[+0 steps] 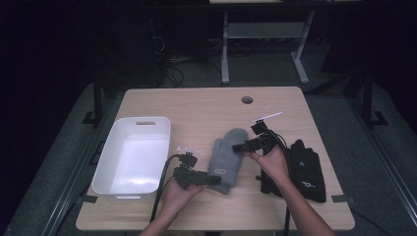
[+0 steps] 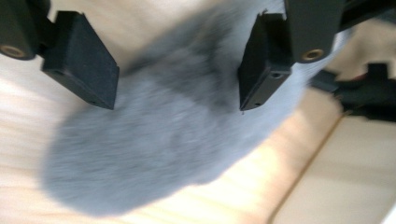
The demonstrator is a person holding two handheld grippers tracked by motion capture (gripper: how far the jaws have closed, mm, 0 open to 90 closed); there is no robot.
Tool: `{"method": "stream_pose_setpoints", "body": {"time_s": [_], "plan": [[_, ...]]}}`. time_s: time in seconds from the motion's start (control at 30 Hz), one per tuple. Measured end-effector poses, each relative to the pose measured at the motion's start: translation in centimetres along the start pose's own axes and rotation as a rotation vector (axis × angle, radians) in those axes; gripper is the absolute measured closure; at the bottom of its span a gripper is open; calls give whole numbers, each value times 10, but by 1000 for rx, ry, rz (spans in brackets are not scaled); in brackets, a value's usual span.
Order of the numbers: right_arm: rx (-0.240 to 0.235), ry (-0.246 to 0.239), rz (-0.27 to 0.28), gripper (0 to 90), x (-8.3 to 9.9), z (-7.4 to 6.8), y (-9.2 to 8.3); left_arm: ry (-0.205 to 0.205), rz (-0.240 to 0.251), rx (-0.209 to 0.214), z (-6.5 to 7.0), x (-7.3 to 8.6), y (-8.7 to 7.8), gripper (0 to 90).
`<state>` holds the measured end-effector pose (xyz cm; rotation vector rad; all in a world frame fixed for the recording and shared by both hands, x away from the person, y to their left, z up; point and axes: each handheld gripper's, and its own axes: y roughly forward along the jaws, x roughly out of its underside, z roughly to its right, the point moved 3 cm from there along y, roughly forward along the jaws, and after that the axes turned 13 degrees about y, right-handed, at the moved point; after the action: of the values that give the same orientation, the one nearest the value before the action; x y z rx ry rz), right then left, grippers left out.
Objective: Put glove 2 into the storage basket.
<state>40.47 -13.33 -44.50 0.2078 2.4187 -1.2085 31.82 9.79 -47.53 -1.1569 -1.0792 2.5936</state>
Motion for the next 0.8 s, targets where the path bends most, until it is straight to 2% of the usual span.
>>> {"method": "stream_pose_setpoints", "body": {"time_s": [0.03, 0.07, 0.13, 0.23, 0.43, 0.47, 0.53, 0.57, 0.67, 0.8], "plan": [[0, 0, 0, 271, 0, 0, 0, -4, 1, 2, 0, 0, 0, 274], [0, 24, 16, 267, -3, 5, 3, 1, 7, 7, 0, -3, -1, 259], [-3, 41, 25, 261, -5, 10, 9, 2, 22, 14, 1, -5, -2, 242], [-19, 72, 24, 259, -7, 14, 17, 10, 38, 5, 2, -9, -3, 238], [-36, 116, 29, 267, -9, 20, 25, -6, 6, -4, -2, -9, 2, 239], [-35, 121, 16, 287, -9, 22, 28, -14, -26, -4, -3, -7, 4, 241], [-27, 129, -5, 297, -8, 23, 31, -23, -38, -1, -4, -6, 7, 242], [-29, 131, -9, 317, -8, 24, 32, -32, -43, 16, -4, -5, 9, 244], [-48, 133, -21, 386, -7, 24, 36, -25, -40, 20, -2, -4, 10, 272], [-84, 113, -25, 579, -6, 20, 36, -25, -23, 36, -1, -5, 9, 374]]}}
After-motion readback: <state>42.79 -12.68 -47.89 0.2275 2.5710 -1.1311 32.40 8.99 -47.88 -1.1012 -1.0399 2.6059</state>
